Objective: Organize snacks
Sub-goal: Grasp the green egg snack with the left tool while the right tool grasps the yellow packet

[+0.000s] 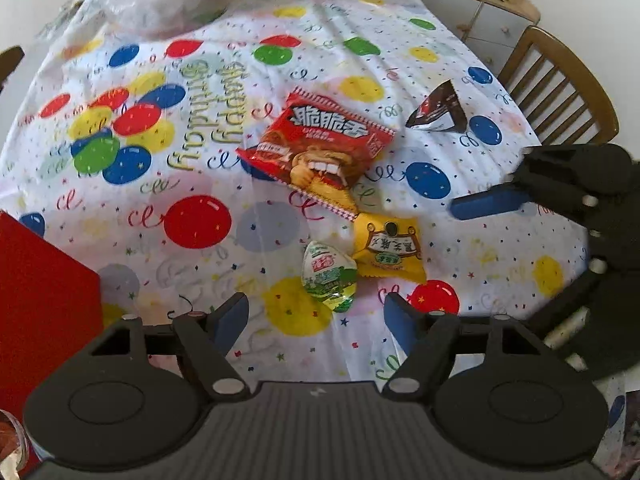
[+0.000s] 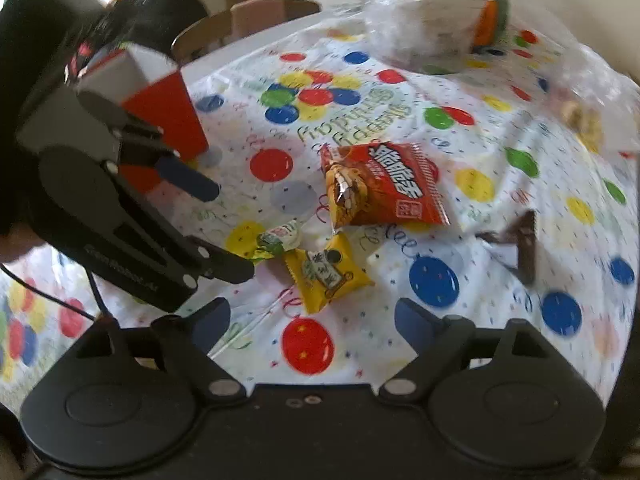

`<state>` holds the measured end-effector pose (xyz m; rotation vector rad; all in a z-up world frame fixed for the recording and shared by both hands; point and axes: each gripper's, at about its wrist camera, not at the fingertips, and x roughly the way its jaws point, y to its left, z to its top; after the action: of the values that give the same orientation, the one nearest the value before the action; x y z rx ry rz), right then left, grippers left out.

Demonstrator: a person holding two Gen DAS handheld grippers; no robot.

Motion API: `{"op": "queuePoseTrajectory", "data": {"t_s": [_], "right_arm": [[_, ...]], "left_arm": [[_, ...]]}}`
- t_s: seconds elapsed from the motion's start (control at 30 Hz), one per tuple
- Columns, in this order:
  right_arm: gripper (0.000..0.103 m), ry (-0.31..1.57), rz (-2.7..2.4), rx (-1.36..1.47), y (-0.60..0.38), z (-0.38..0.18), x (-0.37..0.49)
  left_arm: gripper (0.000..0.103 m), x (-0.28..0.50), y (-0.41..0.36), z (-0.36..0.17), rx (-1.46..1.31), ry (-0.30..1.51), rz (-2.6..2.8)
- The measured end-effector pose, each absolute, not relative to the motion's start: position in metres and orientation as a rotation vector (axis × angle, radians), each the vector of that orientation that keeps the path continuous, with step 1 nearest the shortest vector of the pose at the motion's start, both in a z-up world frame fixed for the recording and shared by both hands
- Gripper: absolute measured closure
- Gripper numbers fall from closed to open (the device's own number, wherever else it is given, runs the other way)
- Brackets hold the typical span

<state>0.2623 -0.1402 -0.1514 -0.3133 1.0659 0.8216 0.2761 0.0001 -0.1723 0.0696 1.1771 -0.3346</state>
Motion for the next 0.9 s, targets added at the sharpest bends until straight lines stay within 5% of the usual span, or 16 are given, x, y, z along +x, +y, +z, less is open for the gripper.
{"op": "queuePoseTrajectory", "data": {"t_s": [0.3,0.9], "right_arm": [[0.039,1.1,0.885,-0.356,-0.118,-0.182,0.289],[0.071,1.048,0.939,-0.348,-0.128,-0.178,0.295]], "left_arm": [[0.043,0.285,0.005,-0.182,0.02,1.227,-0.35],[0.045,0.302,-0.017,-0.191,0.099,1.221,-0.36]]}}
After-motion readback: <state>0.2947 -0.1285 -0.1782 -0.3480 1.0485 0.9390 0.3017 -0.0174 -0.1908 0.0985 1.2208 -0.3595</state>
